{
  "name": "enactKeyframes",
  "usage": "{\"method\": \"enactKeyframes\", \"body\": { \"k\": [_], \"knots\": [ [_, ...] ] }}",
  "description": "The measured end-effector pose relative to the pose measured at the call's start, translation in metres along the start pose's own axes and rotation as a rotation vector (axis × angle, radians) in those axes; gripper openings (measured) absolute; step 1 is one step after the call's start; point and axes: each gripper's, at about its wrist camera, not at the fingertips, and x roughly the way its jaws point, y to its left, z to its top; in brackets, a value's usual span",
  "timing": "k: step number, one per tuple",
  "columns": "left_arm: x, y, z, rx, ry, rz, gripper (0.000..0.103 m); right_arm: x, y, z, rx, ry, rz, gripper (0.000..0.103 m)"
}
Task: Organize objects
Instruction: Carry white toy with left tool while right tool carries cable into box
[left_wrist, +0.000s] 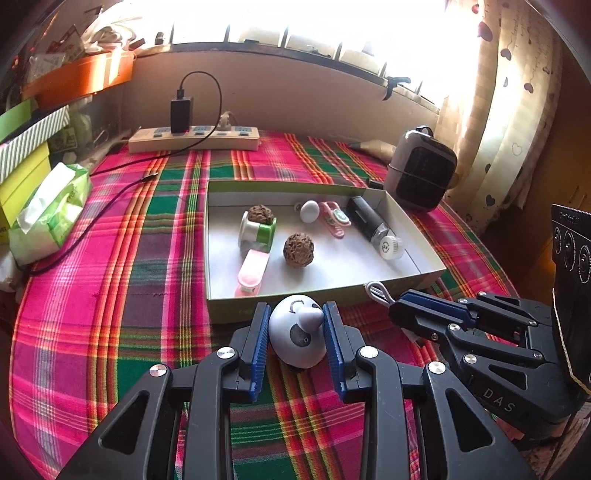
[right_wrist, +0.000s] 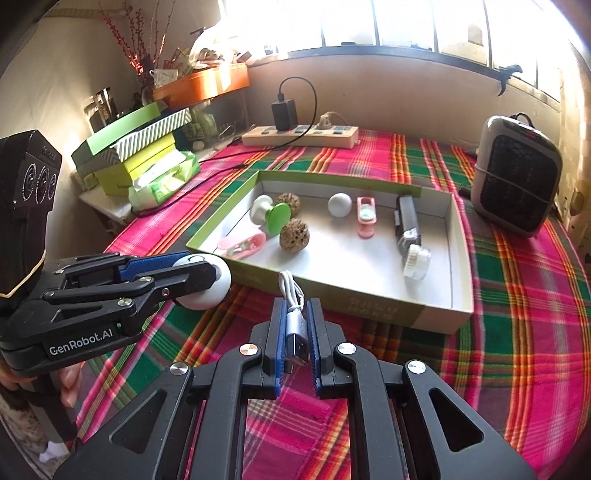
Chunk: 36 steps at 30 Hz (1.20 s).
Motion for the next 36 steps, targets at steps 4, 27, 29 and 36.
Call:
{"method": "enactKeyframes", "body": {
  "k": [4,27,29,36],
  "knots": [
    [0.001,-0.005,0.006,0.009,-0.007,-0.012,0.027,-0.002,-0.005,0.006,0.002,-0.009,-0.011,0.012],
    [0.041,-0.014,0.038,0.014,0.011,-0.035,0.027,0.032,-0.039,0.051,0.019,0.001,-0.019,0.012],
    [0.044,-0.014,0.039,0.017,0.016,-0.031,0.027,0.038,-0.042,0.054,0.023,0.008,-0.014,0.012],
    [0.057,-0.012,0.037,0.011,0.046,-0.027,0.026,0.055,-0.046,0.062,0.018,0.040,0.000,0.012]
  ]
}}
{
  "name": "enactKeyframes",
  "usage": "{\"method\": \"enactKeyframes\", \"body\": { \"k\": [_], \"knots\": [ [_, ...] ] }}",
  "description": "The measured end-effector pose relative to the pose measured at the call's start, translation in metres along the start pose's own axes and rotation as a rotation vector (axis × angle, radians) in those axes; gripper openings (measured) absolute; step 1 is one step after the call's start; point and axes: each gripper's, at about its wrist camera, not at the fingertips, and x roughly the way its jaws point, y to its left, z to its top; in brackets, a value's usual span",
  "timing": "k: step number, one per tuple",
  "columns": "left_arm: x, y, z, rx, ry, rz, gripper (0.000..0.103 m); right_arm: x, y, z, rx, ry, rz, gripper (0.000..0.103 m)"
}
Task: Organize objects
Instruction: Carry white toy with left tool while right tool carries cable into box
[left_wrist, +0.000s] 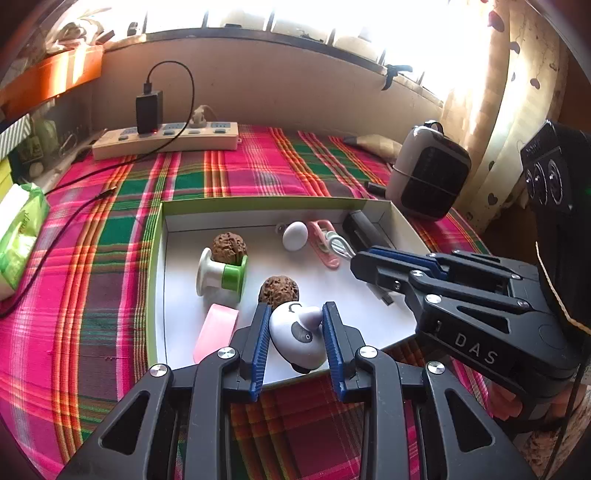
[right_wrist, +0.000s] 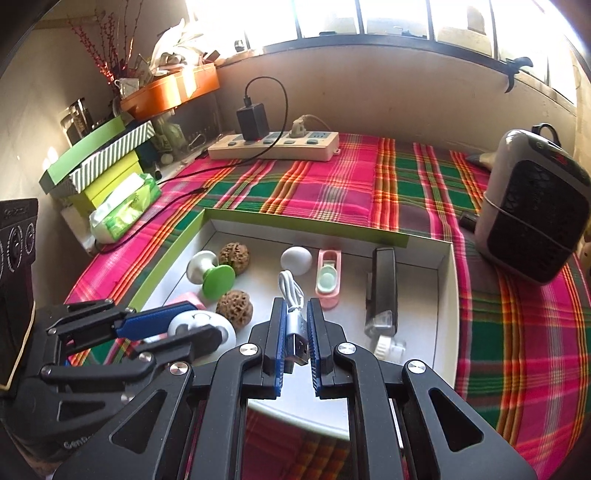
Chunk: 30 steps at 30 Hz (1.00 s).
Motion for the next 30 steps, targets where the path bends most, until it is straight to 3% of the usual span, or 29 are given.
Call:
{"method": "enactKeyframes", "body": {
  "k": [30],
  "knots": [
    [0.011,0.005,-0.001,-0.009,0.032,0.007,0.026,0.039,-0.001,0.002,-0.007,0.087,0.016,0.012]
  ]
}}
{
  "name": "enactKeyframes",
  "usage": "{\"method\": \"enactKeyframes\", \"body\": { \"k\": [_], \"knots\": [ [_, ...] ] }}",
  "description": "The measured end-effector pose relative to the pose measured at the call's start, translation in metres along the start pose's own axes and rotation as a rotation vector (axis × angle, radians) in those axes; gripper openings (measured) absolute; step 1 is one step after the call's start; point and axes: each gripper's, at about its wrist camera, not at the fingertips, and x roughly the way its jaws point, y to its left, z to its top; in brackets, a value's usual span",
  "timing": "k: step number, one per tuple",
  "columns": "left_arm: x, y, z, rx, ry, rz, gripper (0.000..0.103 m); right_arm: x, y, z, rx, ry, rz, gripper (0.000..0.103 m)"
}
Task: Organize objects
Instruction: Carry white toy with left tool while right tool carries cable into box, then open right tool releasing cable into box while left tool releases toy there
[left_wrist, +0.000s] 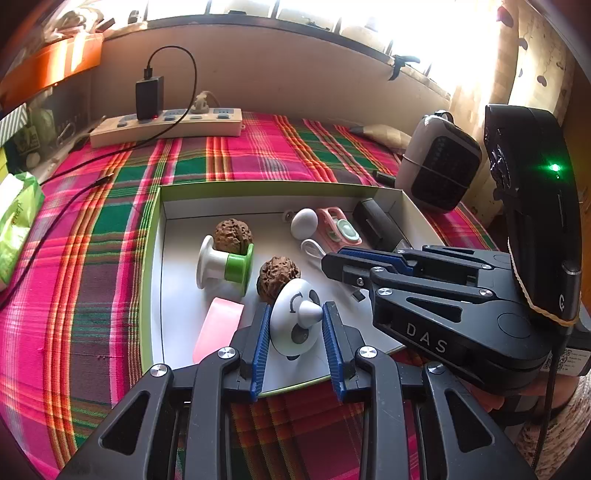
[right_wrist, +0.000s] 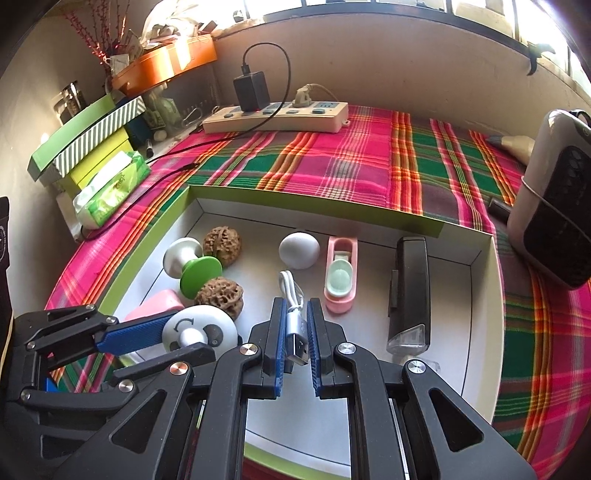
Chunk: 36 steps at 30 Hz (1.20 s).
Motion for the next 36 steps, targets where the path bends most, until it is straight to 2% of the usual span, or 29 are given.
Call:
{"method": "enactKeyframes", "body": {
  "k": [31,36],
  "knots": [
    [0.0002,0.0016,-0.0016,0.003,0.004,0.014,0.029,-0.0012,-0.0006,-0.0020,0.031,-0.001,-0.003,0.012],
    [-0.0017,0.0008,-0.0013,0.000,0.002,0.024,0.031,-0.0042,-0.0013,-0.0028,0.039,-0.007,-0.004,0.021]
  ]
}}
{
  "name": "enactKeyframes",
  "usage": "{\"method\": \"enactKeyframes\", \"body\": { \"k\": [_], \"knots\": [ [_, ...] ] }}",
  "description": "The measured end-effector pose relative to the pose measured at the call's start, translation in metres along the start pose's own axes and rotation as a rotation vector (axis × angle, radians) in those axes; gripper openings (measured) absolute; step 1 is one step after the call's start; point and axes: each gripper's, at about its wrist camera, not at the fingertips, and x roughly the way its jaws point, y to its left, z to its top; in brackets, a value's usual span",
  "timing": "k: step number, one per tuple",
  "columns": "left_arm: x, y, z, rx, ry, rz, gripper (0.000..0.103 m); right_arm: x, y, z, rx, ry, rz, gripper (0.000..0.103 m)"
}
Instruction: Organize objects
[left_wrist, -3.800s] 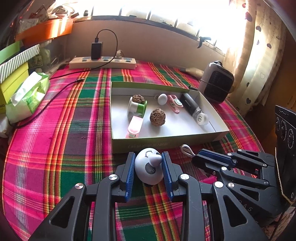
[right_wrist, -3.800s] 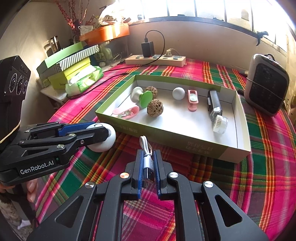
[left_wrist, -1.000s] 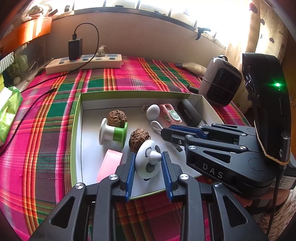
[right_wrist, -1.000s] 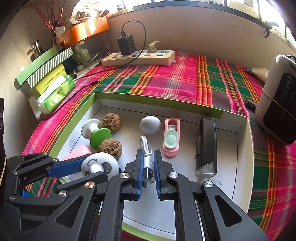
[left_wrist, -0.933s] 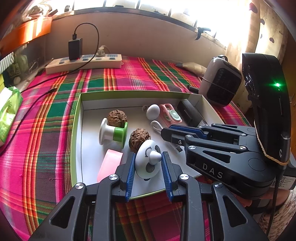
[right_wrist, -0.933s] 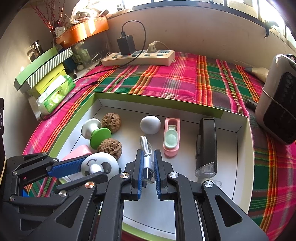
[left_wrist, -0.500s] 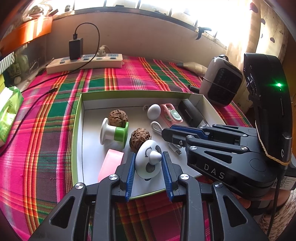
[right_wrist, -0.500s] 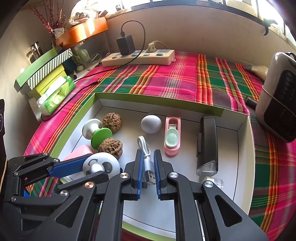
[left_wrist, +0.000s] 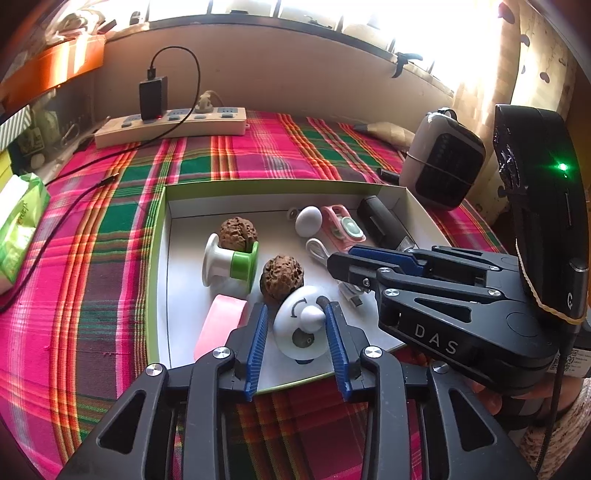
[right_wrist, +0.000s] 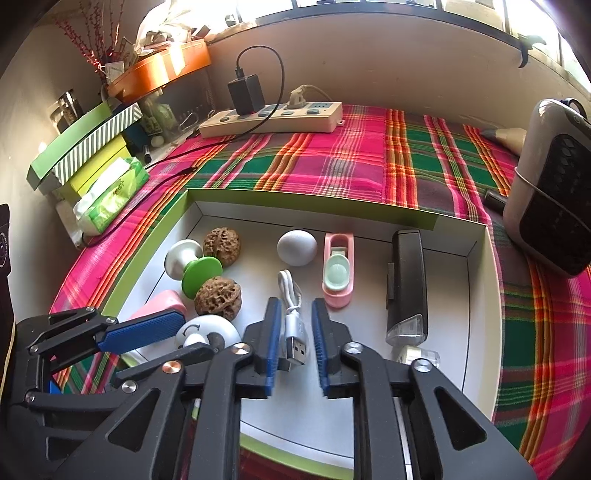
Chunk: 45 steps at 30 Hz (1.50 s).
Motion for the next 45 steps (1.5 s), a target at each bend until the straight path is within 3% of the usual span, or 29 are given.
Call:
{"method": "enactKeyframes", "body": {
  "k": [6,10,19,23,29,33,45],
  "knots": [
    [-0.005,-0.001,-0.001,0.001,-0.004,0.011,0.033,-0.006,0.000,-0.002,0.011,-0.010,-0.002,0.021],
    [-0.008,-0.002,-0.002,0.002,-0.009,0.023,0.033,-0.012,0.000,-0.005,0.016,-0.022,-0.015,0.031],
    [-0.023,-0.009,-0.007,0.019,-0.035,0.071,0.034,-0.032,0.007,-0.016,0.016,-0.058,-0.055,0.032],
    [-0.033,-0.011,-0.010,0.023,-0.058,0.090,0.034,-0.044,0.009,-0.021,0.017,-0.083,-0.080,0.042],
    [-0.043,-0.013,-0.017,0.030,-0.071,0.139,0.034,-0.060,0.016,-0.033,0.023,-0.107,-0.113,0.043],
    [-0.048,-0.015,-0.026,0.034,-0.071,0.176,0.034,-0.067,0.023,-0.043,0.016,-0.108,-0.132,0.050],
    [-0.050,-0.017,-0.052,0.025,-0.043,0.238,0.034,-0.066,0.022,-0.078,0.054,-0.061,-0.197,0.051]
  ]
}}
